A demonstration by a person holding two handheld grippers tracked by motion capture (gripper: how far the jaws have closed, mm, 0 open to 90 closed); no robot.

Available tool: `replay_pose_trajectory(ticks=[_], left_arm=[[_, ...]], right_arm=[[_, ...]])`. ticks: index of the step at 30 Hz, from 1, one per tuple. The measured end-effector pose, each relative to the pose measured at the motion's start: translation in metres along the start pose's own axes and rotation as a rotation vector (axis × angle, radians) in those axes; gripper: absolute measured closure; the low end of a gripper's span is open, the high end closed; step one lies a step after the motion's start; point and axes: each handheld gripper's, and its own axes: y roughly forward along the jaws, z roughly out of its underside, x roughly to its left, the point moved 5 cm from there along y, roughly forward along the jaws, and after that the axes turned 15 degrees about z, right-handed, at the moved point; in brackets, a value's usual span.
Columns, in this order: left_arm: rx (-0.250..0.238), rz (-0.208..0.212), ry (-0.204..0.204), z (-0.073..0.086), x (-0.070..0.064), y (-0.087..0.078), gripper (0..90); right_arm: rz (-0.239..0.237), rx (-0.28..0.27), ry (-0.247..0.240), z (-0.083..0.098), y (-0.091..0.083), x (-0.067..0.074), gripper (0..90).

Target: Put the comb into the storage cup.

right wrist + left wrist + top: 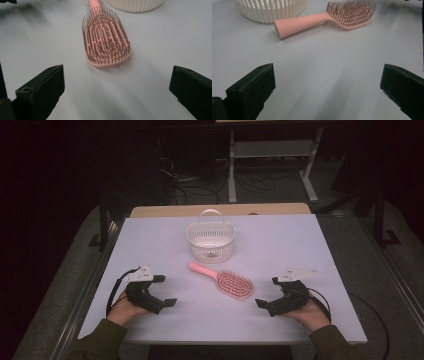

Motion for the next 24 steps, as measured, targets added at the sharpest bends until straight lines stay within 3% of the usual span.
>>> replay_pose_trajectory(ticks=[24], left_arm=[[-0.042,0.007,-0.017,-0.0072,0.0068,-0.0045,0.1]], right_arm=[[0.002,-0.023,0.008,-0.0007,-0.0044,0.0008,0.0]])
